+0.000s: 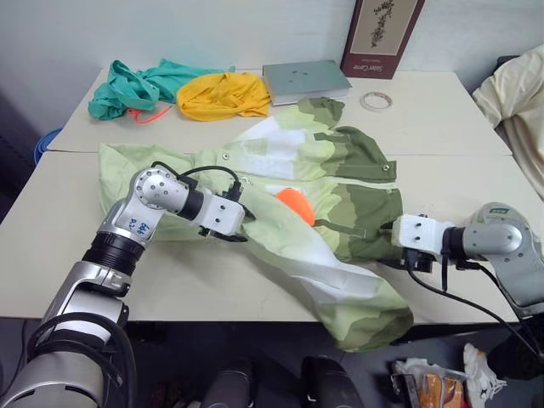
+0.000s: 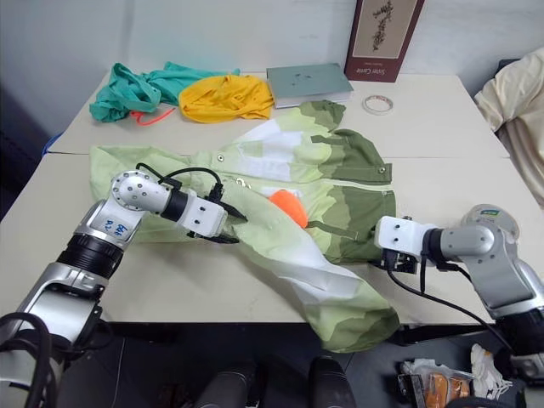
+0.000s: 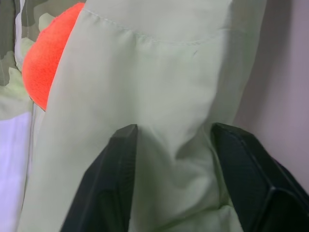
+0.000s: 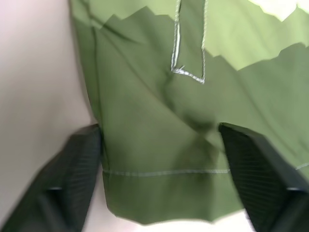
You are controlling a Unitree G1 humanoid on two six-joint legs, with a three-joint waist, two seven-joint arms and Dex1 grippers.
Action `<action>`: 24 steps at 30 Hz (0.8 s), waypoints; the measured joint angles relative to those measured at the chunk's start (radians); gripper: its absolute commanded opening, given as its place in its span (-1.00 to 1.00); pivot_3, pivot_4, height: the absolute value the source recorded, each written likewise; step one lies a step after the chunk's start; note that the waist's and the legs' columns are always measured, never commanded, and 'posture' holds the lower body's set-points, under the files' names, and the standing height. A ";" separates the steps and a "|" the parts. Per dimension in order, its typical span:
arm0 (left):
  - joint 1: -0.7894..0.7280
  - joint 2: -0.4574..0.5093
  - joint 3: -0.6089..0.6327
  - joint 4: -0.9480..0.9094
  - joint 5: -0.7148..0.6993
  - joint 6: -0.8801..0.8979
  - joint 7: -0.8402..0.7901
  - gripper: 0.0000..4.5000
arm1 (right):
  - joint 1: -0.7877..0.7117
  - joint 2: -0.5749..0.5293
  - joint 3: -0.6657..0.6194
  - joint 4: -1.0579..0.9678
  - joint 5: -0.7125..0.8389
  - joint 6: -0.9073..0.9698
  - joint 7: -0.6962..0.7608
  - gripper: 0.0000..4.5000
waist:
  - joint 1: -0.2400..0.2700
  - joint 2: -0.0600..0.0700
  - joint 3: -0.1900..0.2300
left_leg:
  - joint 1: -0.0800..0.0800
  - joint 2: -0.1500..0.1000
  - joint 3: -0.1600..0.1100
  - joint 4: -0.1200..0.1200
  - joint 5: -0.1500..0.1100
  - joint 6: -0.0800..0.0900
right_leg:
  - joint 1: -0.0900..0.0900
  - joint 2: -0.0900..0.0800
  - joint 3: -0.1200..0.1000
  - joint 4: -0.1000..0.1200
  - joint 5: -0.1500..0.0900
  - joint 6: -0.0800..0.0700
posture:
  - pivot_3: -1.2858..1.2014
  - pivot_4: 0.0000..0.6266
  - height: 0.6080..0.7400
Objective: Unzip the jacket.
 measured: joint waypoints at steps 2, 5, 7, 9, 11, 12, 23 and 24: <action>0.010 0.011 0.004 -0.006 -0.004 0.009 -0.009 -0.58 | -0.003 0.000 0.008 0.015 0.000 -0.020 0.009 -0.03 | 0.000 0.000 0.000 | 0.001 0.000 0.000 0.000 0.000 0.000 | 0.001 0.000 0.000 0.000 0.000 0.000 | 0.03 -0.52 1.00; 0.050 0.047 0.008 -0.043 -0.019 0.020 -0.026 -1.00 | -0.001 -0.001 0.008 0.015 0.007 -0.016 0.035 -0.46 | 0.000 0.000 0.000 | 0.000 0.000 0.000 0.000 0.000 0.000 | 0.000 0.000 0.002 0.000 0.000 0.000 | 0.03 -0.52 1.00; 0.088 0.078 0.017 -0.083 -0.033 0.038 -0.040 -1.00 | 0.009 -0.006 0.006 0.011 0.020 -0.012 0.056 -0.78 | 0.001 0.000 0.000 | 0.000 0.000 -0.001 0.000 0.000 0.000 | 0.000 -0.001 0.002 0.000 0.000 0.000 | 0.03 -0.52 1.00; 0.131 0.104 0.031 -0.133 -0.053 0.062 -0.053 -1.00 | 0.026 -0.023 0.003 -0.006 0.027 -0.009 0.075 -0.99 | 0.001 0.000 0.000 | 0.000 0.000 -0.001 0.000 0.000 0.000 | 0.000 -0.001 0.003 0.000 0.000 0.000 | 0.03 -0.52 1.00; 0.183 0.141 0.045 -0.203 -0.077 0.099 -0.070 -1.00 | 0.053 -0.049 -0.014 -0.027 0.043 -0.004 0.103 -0.99 | 0.008 0.000 0.000 | 0.000 0.000 -0.002 0.000 0.000 0.000 | 0.000 -0.001 0.002 -0.001 0.000 0.000 | 0.03 -0.52 1.00; 0.215 0.162 0.055 -0.240 -0.092 0.121 -0.077 -1.00 | 0.075 -0.063 -0.028 -0.044 0.057 -0.001 0.120 -0.99 | 0.008 0.000 0.000 | 0.000 0.000 -0.002 -0.001 0.000 0.000 | 0.000 -0.002 0.002 -0.001 0.000 0.000 | 0.03 -0.52 1.00; 0.552 0.314 0.172 -0.608 -0.183 0.377 -0.037 -1.00 | 0.343 -0.160 -0.192 -0.246 0.164 -0.019 0.170 -0.99 | 0.009 0.001 0.000 | 0.004 0.001 -0.002 -0.001 -0.001 0.000 | 0.004 -0.002 0.004 -0.007 0.000 0.000 | 0.03 -0.52 1.00; 0.559 0.310 0.176 -0.619 -0.183 0.393 -0.020 -1.00 | 0.343 -0.149 -0.192 -0.248 0.156 -0.019 0.148 -0.99 | 0.009 0.001 0.000 | 0.004 0.001 -0.001 -0.002 -0.001 0.000 | 0.004 -0.002 0.004 -0.007 0.000 0.000 | 0.03 -0.52 1.00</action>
